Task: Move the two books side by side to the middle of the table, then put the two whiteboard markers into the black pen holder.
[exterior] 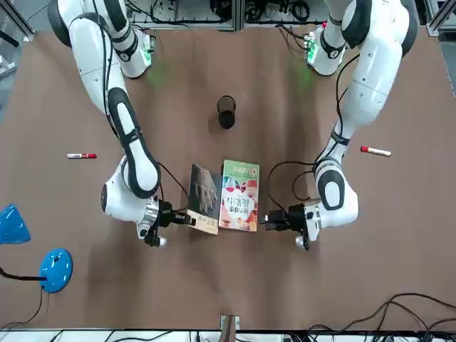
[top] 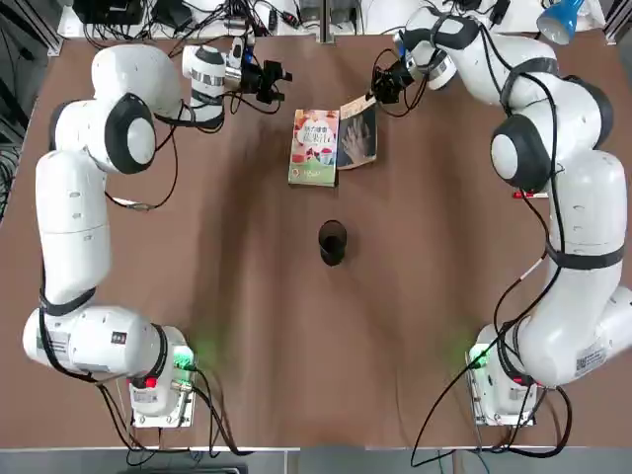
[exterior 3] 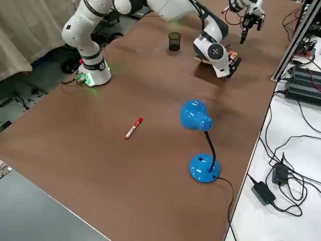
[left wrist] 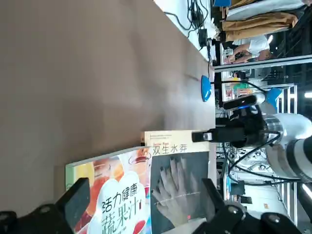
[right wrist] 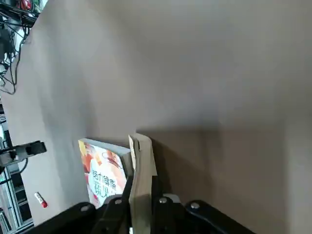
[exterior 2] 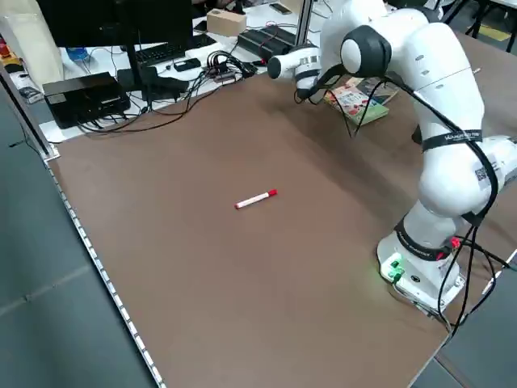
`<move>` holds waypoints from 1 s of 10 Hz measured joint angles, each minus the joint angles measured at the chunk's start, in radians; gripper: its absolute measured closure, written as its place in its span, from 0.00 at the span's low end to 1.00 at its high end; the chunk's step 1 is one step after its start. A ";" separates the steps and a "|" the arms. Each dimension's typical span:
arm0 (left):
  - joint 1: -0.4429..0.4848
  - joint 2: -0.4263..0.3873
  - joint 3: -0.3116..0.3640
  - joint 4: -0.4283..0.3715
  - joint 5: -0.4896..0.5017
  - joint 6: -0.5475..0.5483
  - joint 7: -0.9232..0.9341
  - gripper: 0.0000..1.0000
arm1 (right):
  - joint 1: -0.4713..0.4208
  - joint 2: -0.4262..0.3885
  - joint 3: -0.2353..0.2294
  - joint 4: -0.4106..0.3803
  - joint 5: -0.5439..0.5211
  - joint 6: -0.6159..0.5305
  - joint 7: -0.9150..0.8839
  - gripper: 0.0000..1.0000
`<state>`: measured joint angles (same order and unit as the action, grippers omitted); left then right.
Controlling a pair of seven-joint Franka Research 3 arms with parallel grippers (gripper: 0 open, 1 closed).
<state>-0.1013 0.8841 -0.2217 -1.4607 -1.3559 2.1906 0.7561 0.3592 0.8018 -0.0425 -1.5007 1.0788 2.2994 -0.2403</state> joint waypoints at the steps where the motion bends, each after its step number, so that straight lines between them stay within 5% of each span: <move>1: -0.003 -0.011 0.018 0.001 0.018 0.002 -0.022 0.00 | -0.001 0.001 -0.002 -0.005 0.001 0.001 0.000 0.85; 7: 0.004 -0.184 0.160 0.017 0.513 -0.010 -0.414 0.00 | -0.004 0.006 -0.005 -0.038 0.002 0.022 -0.002 0.85; 10: 0.004 -0.291 0.266 0.019 0.771 -0.154 -0.556 0.00 | -0.004 0.007 -0.005 -0.056 0.004 0.024 -0.002 0.85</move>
<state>-0.0977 0.5927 0.0439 -1.4421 -0.5845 2.0365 0.2000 0.3555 0.8093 -0.0477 -1.5571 1.0827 2.3239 -0.2420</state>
